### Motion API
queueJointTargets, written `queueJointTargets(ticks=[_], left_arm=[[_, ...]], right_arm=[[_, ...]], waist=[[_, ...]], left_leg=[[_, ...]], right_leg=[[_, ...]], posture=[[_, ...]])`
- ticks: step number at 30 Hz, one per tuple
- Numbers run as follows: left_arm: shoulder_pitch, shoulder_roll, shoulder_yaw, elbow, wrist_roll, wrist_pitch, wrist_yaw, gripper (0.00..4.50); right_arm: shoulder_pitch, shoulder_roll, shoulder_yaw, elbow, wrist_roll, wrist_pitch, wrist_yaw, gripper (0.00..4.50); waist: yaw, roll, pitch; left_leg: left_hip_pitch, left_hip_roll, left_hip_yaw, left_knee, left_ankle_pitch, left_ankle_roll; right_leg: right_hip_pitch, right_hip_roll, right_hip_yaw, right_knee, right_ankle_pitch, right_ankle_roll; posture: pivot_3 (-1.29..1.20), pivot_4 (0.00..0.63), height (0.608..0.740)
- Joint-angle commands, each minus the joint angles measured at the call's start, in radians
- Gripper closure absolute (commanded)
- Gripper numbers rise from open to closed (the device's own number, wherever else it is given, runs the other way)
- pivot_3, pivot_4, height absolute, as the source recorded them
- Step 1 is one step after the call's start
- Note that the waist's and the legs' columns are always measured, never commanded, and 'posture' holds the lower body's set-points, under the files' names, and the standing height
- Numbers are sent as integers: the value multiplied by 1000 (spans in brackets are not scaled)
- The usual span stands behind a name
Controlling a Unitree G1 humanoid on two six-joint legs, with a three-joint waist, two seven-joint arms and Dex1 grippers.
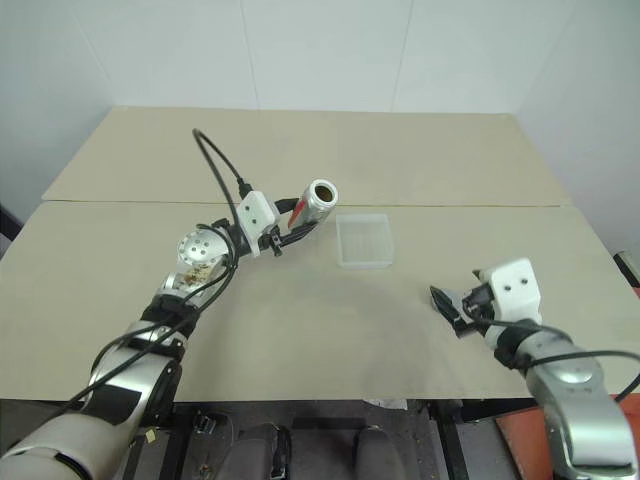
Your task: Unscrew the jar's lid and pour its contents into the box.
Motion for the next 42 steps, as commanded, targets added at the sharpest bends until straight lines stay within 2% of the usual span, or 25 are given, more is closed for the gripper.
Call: queueJointTargets(ticks=[1, 5, 8, 12, 24, 29, 36, 39, 42], left_arm=[[-111, -7, -54, 92, 118, -72, 109, 2467], [-235, -23, -175, 220, 330, -109, 361, 2467], [-328, -31, -334, 293, 553, -112, 637, 2467], [-417, -55, -533, 354, 790, -112, 925, 2467], [-541, -74, -904, 449, 1189, -42, 1326, 2467], [-562, -68, -953, 469, 1240, -14, 1370, 2467], [-554, -70, -913, 476, 1200, 0, 1339, 2467], [-529, -69, -805, 479, 1084, -47, 1240, 2467], [-472, -74, -614, 480, 880, -114, 1030, 2467]], right_arm=[[-73, -10, 47, -60, 7, 75, -32, 35], [-110, 17, 101, -117, 27, 117, -51, 35], [-124, 64, 120, -141, 36, 157, -94, 35], [-90, 101, 141, -191, 35, 185, -127, 35], [-41, 141, 151, -272, 29, 216, -196, 35], [-53, 141, 155, -272, 36, 214, -194, 35], [-60, 136, 168, -259, 29, 208, -191, 35], [-61, 128, 180, -254, 19, 204, -187, 35], [-57, 127, 184, -249, 12, 200, -186, 35]], waist=[[3, 0, 0], [11, 0, 0], [14, -1, 0], [19, -1, 0], [14, -1, 0], [14, -1, 0], [14, -1, 0], [14, -1, 0], [12, -1, 0]], left_leg=[[-1, 0, 0, 0, 0, 0], [-5, -1, 0, 0, 0, 0], [-7, -1, -1, 0, 0, 1], [-10, -2, -1, 1, 0, 1], [-11, -2, 0, 1, 0, 1], [-12, -2, 0, 1, -1, 1], [-12, -2, 0, 1, 0, 1], [-12, -2, 0, 1, 0, 1], [-12, -2, 0, 1, 0, 1]], right_leg=[[0, 0, 0, 0, 0, 0], [-2, 0, -2, -2, 0, 0], [-3, -1, -4, -3, 0, 1], [-4, -1, -5, -2, 1, 2], [-7, -1, -5, -3, 0, 2], [-7, -1, -5, -2, 0, 2], [-7, -1, -5, -1, 0, 2], [-7, -1, -5, -1, 0, 2], [-7, -2, -5, -1, 0, 2]], posture=[[0, 150, 740], [0, 150, 740], [0, 150, 740], [0, 150, 740], [0, 150, 740], [0, 150, 740], [0, 150, 740], [0, 150, 740], [0, 150, 740]])
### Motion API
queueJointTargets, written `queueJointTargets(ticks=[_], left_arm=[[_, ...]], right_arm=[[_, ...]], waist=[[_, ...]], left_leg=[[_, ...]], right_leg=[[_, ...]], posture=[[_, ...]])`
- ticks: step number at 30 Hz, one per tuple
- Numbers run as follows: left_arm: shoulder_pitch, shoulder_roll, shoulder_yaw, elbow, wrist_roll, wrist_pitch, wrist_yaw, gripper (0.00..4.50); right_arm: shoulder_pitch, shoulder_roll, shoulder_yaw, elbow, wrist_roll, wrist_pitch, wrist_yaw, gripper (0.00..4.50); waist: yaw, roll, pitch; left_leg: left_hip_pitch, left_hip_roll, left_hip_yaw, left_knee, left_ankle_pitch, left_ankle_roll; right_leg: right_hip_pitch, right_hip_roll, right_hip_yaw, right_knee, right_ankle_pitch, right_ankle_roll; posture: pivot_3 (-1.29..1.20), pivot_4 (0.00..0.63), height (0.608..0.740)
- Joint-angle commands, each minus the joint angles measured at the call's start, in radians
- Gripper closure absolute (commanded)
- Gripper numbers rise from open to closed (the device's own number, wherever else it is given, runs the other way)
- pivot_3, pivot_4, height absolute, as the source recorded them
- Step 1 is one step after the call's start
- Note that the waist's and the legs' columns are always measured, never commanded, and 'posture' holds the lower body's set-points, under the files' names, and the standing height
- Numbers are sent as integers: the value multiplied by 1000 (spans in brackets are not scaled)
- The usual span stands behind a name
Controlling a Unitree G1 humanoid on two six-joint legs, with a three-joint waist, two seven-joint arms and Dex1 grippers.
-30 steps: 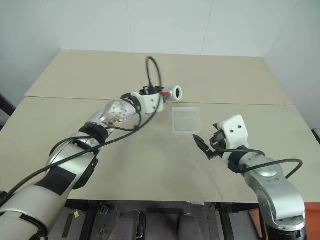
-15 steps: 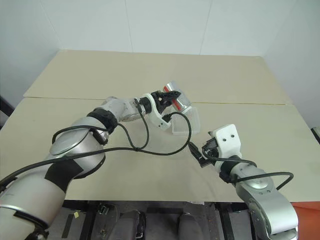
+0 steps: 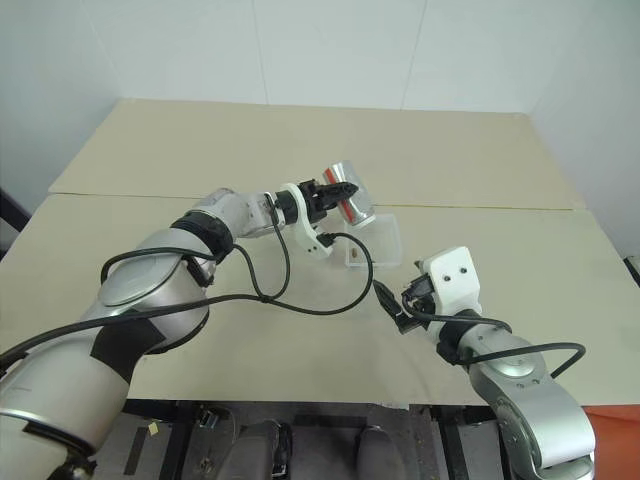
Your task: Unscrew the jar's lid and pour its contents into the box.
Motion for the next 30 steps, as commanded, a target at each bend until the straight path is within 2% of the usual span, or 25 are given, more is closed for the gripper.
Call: queueJointTargets(ticks=[1, 5, 8, 11, 14, 18, 21, 26, 30], left_arm=[[55, -4, 213, 1, -239, -61, -212, 2467], [162, -41, 579, -28, -629, -54, -539, 2467], [225, -82, 845, -74, -925, 47, -774, 2467], [314, -104, 990, -187, -1130, 150, -1000, 2467], [507, -117, 1034, -509, -1295, 296, -1141, 2467], [817, -109, 998, -1009, -1347, 471, -1085, 2467], [979, -107, 975, -1205, -1332, 515, -1031, 2467], [1133, -127, 958, -1354, -1269, 526, -891, 2467], [1191, -135, 940, -1324, -1201, 442, -821, 2467]], right_arm=[[-7, -11, -2, -17, -13, -16, 5, 35], [1, -9, -4, -19, -19, -23, 8, 35], [7, -5, -5, -18, -21, -28, 11, 35], [9, -5, -7, -16, -21, -33, 19, 35], [4, -12, 8, 0, -29, -43, 35, 35], [-9, -11, 26, 27, -36, -65, 57, 35], [-29, -8, 47, 61, -41, -75, 72, 35], [-84, -7, 86, 119, -43, -107, 111, 35], [-106, 3, 83, 165, -37, -120, 127, 35]], waist=[[-3, 0, 0], [-8, 0, 0], [-8, 0, 0], [-10, 1, 0], [-16, 1, -1], [-32, 1, -1], [-28, 1, -1], [-22, 1, -1], [-19, 1, -1]], left_leg=[[0, 0, 0, 0, 0, 0], [0, 1, 0, 1, 0, 0], [0, 1, 0, 3, 0, 0], [0, 1, -1, 4, 0, 0], [2, 1, -1, 4, 0, 0], [2, 2, -7, 4, 0, 0], [5, 2, -8, 4, 0, 0], [16, 0, -7, 5, 0, 0], [25, 1, -6, 5, 0, 0]], right_leg=[[0, 0, 0, 1, 0, 0], [0, 0, 0, 2, 0, 0], [0, 0, -1, 4, 0, 0], [1, 0, -1, 3, 0, 0], [3, 0, -1, 3, 0, 0], [3, 0, 1, 4, 0, 0], [5, 0, 2, 6, 0, 0], [14, -1, 4, 3, 1, 0], [23, 0, 4, 3, 1, -1]], posture=[[0, 150, 740], [0, 150, 740], [0, 150, 740], [0, 150, 740], [0, 150, 740], [0, 150, 740], [0, 150, 740], [0, 150, 740], [0, 150, 740]])
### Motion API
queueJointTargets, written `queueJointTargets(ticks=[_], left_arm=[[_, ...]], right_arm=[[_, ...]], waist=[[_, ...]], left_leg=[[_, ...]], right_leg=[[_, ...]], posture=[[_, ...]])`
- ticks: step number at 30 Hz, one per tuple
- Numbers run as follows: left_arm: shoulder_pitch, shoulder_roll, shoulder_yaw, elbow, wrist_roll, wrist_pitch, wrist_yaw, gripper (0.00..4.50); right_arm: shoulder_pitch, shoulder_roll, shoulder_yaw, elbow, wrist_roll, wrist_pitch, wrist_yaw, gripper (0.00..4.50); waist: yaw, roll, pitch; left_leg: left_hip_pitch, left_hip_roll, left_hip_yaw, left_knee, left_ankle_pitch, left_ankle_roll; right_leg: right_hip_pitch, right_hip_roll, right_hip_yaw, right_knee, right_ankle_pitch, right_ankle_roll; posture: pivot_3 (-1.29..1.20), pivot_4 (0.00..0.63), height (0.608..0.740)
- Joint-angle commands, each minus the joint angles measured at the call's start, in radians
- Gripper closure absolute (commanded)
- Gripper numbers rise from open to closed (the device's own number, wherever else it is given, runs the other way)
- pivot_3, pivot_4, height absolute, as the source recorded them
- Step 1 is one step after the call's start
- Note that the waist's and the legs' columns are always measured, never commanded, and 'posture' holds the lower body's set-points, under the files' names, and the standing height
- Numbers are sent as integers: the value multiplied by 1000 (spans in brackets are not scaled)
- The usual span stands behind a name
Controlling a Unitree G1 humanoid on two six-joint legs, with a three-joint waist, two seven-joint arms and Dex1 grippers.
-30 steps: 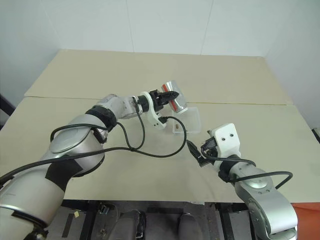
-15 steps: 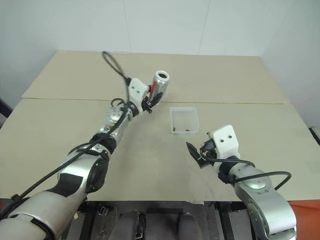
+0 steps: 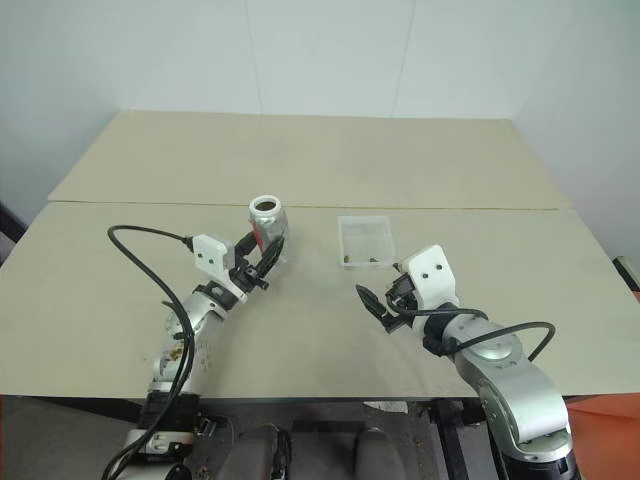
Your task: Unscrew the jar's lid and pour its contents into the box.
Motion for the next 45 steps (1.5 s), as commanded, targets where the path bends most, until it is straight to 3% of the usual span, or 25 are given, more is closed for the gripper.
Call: queueJointTargets(ticks=[1, 10, 18, 25, 32, 33, 35, 37, 40, 43, 45], left_arm=[[27, 2, -28, 6, 65, -98, 51, 2467], [63, -5, -23, 157, 89, -208, 119, 2467], [106, 17, -22, 165, 69, -248, 114, 21], [179, 51, -26, 64, 29, -209, 68, 21], [407, 85, 22, -286, -34, -64, 122, 21], [465, 112, 22, -343, -84, -38, 72, 21], [589, 177, 55, -474, -342, 118, -48, 21], [687, 294, 93, -530, -478, 178, -224, 21], [732, 436, 169, -499, -517, 193, -366, 21], [712, 520, 222, -433, -480, 169, -431, 21], [692, 557, 273, -415, -534, 199, -476, 21]], right_arm=[[-23, -3, -9, 19, -10, -40, 14, 35], [-13, -7, -28, 10, -9, -33, 27, 35], [-12, -10, -14, 23, -28, -47, 32, 0], [-19, -8, 4, 42, -48, -57, 39, 0], [-16, -13, 21, 71, -69, -89, 69, 0], [-17, -17, 12, 74, -60, -93, 81, 0], [-2, -53, -21, 79, -46, -126, 138, 0], [45, -107, -89, 99, -19, -211, 241, 0], [130, -219, -202, 148, 17, -326, 416, 0], [212, -311, -314, 199, 61, -408, 574, 0], [271, -350, -397, 246, 77, -469, 665, 0]], waist=[[-1, 0, 0], [0, 0, 0], [-14, 3, -2], [-24, 4, -3], [-18, 4, -3], [-16, 4, -3], [-17, 4, -3], [-15, 4, -3], [-1, 5, -2], [6, 5, -1], [6, 5, -1]], left_leg=[[0, 0, 0, 0, 0, 0], [0, 1, 0, 0, 0, 0], [1, 2, 1, -1, 0, 0], [2, 3, 3, -5, 0, 0], [0, 3, 3, -6, 0, 0], [0, 4, 3, -6, 0, 0], [1, 4, 3, -7, 0, 0], [0, 5, 4, -7, 0, 0], [0, 5, 4, -8, 0, 0], [3, 4, 5, -7, 0, 0], [3, 4, 6, -7, 0, 0]], right_leg=[[0, 0, 0, 0, 0, 0], [-1, 1, 1, 1, 0, -1], [-1, 1, 2, 0, 1, -1], [-2, 1, 4, -1, 0, -2], [-3, 0, 4, -3, 0, -2], [-3, 0, 4, -3, 0, -2], [-3, 0, 3, -3, 0, -2], [-4, -1, 3, -3, -1, -4], [-5, -2, 2, -3, -6, -10], [-6, -2, 1, -4, -9, -11], [-2, -2, 2, -5, -9, -11]], posture=[[0, 150, 740], [0, 150, 740], [0, 150, 740], [0, 150, 740], [0, 150, 740], [0, 150, 740], [0, 150, 740], [0, 150, 740], [0, 150, 740], [0, 150, 740], [0, 150, 740]])
